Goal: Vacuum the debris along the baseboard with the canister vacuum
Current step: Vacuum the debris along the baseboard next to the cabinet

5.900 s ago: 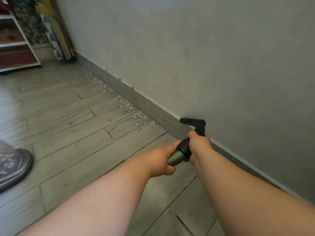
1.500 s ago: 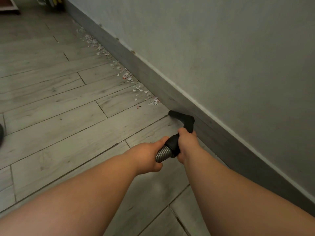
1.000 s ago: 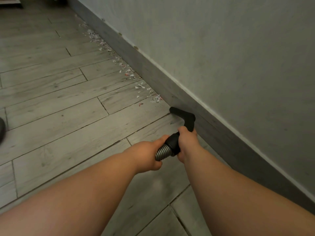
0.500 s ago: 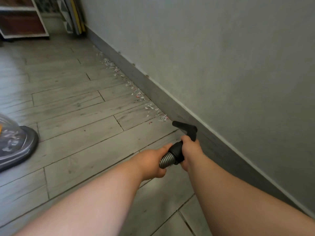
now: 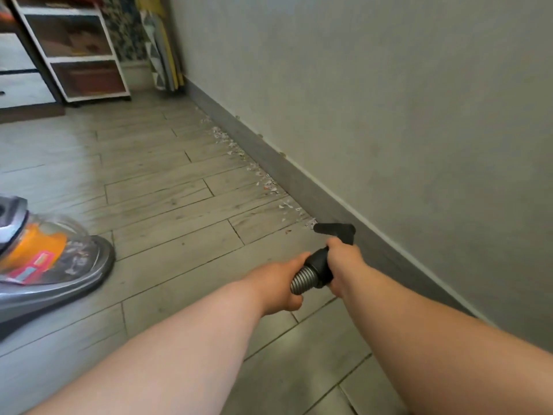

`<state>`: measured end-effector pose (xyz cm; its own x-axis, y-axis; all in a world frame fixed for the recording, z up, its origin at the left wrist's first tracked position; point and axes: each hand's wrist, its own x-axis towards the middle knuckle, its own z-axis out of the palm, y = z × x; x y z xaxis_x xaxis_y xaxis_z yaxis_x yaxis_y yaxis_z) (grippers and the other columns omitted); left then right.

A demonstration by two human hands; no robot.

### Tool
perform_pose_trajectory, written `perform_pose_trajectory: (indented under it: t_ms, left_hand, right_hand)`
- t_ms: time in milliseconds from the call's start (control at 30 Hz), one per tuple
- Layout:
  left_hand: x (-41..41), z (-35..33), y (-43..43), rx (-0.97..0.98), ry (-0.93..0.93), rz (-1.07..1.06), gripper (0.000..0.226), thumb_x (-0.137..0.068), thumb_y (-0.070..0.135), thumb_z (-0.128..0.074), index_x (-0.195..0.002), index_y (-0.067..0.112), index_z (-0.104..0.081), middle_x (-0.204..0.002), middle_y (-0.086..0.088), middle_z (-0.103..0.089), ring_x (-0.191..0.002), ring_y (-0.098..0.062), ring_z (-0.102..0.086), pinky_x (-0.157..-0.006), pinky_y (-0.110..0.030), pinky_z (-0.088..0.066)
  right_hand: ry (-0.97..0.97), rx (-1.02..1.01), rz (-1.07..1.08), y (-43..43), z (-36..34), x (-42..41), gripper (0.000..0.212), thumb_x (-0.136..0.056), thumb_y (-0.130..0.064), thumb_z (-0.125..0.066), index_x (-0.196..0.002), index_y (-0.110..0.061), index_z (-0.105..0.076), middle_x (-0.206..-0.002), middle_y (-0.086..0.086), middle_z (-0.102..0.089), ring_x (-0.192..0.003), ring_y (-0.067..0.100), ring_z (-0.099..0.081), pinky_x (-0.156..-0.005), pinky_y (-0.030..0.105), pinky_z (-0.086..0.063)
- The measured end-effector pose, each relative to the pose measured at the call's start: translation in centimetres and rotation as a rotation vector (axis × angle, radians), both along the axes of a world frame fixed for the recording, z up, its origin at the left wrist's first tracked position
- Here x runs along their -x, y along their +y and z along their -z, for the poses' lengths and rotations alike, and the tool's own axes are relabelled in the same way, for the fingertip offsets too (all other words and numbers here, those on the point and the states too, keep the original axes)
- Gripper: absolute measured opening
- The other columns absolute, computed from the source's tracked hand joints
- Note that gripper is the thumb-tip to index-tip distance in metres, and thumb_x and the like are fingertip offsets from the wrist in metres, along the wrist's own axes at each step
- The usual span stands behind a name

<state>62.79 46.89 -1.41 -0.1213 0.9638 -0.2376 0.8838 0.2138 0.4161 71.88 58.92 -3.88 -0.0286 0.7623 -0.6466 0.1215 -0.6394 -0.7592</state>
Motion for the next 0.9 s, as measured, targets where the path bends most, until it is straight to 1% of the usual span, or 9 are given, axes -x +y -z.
perform_pose_trajectory:
  t_ms: [67,133,167,300,400,533,667,800,900]
  left_hand:
    - [-1.2,-0.2,1.9,-0.03,0.028,-0.009,0.087,-0.084,0.029,-0.061,-0.151,0.04,-0.006,-0.118,-0.007,-0.062,-0.1,-0.028,-0.06,-0.074,-0.025,-0.041]
    - [-1.7,-0.4,3.8,-0.029,0.037,-0.007,0.088,-0.084,0.029,-0.061,-0.151,0.04,-0.005,-0.116,-0.008,-0.062,-0.099,-0.028,-0.06,-0.074,-0.026,-0.04]
    - [-1.7,-0.6,4.7,-0.021,0.04,-0.007,0.088,-0.084,0.029,-0.061,-0.151,0.041,-0.005,-0.115,-0.008,-0.062,-0.098,-0.028,-0.06,-0.073,-0.026,-0.04]
    - [-1.6,0.0,7.8,0.054,0.026,-0.001,0.088,-0.084,0.026,-0.062,-0.151,0.041,-0.006,-0.107,-0.004,-0.059,-0.092,-0.023,-0.057,-0.073,-0.027,-0.04]
    - [-1.2,1.4,9.1,0.117,-0.029,-0.004,0.084,-0.083,0.023,-0.061,-0.146,0.047,-0.01,-0.096,0.001,-0.057,-0.086,-0.019,-0.057,-0.073,-0.03,-0.045]
    - [-0.8,4.1,10.3,0.168,-0.048,-0.022,0.085,-0.084,0.024,-0.061,-0.146,0.048,-0.008,-0.097,0.001,-0.055,-0.084,-0.018,-0.056,-0.074,-0.029,-0.045]
    - [-1.1,5.7,11.2,0.203,-0.09,-0.014,0.086,-0.085,0.025,-0.062,-0.146,0.048,-0.006,-0.098,0.001,-0.056,-0.084,-0.018,-0.056,-0.076,-0.027,-0.044]
    - [-0.8,6.7,10.5,0.176,-0.062,-0.031,0.086,-0.083,0.028,-0.063,-0.143,0.053,-0.006,-0.094,0.004,-0.058,-0.083,-0.017,-0.058,-0.076,-0.028,-0.048]
    - [-0.8,6.7,10.4,0.161,-0.044,-0.029,0.084,-0.083,0.026,-0.062,-0.143,0.052,-0.008,-0.091,0.005,-0.058,-0.08,-0.016,-0.058,-0.075,-0.028,-0.049]
  right_hand:
    - [-0.03,-0.019,-0.063,2.4,-0.7,-1.4,0.052,-0.092,-0.033,-0.054,-0.14,-0.021,-0.037,-0.105,0.018,-0.063,-0.09,0.036,-0.064,-0.076,0.05,-0.057]
    - [-0.036,-0.032,-0.101,4.3,-1.1,-2.2,0.05,-0.092,-0.033,-0.054,-0.137,-0.018,-0.04,-0.105,0.019,-0.063,-0.089,0.036,-0.065,-0.067,0.045,-0.058]
    - [-0.021,-0.028,-0.098,5.1,-1.2,-2.3,0.049,-0.092,-0.032,-0.054,-0.137,-0.018,-0.04,-0.106,0.019,-0.063,-0.089,0.036,-0.065,-0.067,0.045,-0.058]
    - [0.05,0.0,-0.028,7.3,0.2,-2.3,0.06,-0.092,-0.024,-0.056,-0.145,-0.027,-0.029,-0.11,0.016,-0.06,-0.091,0.036,-0.063,-0.079,0.055,-0.057]
    - [0.073,0.038,-0.004,8.1,1.9,-2.1,0.065,-0.092,-0.02,-0.057,-0.147,-0.032,-0.024,-0.108,0.016,-0.058,-0.09,0.036,-0.063,-0.078,0.056,-0.057]
    - [0.084,0.086,0.051,8.9,4.2,-1.8,0.067,-0.094,-0.016,-0.055,-0.148,-0.034,-0.02,-0.118,0.017,-0.057,-0.093,0.036,-0.062,-0.084,0.057,-0.055]
    - [0.042,0.095,0.035,9.8,5.7,-2.2,0.07,-0.095,-0.018,-0.054,-0.15,-0.039,-0.015,-0.102,0.011,-0.055,-0.08,0.03,-0.06,-0.084,0.054,-0.055]
    - [0.024,0.089,-0.025,9.6,6.0,-2.2,0.076,-0.097,-0.017,-0.052,-0.152,-0.039,-0.006,-0.105,0.011,-0.053,-0.071,0.023,-0.054,-0.08,0.045,-0.051]
    - [0.036,0.082,-0.04,9.3,6.2,-2.3,0.077,-0.097,-0.016,-0.052,-0.152,-0.039,-0.003,-0.118,0.017,-0.055,-0.073,0.023,-0.055,-0.079,0.044,-0.049]
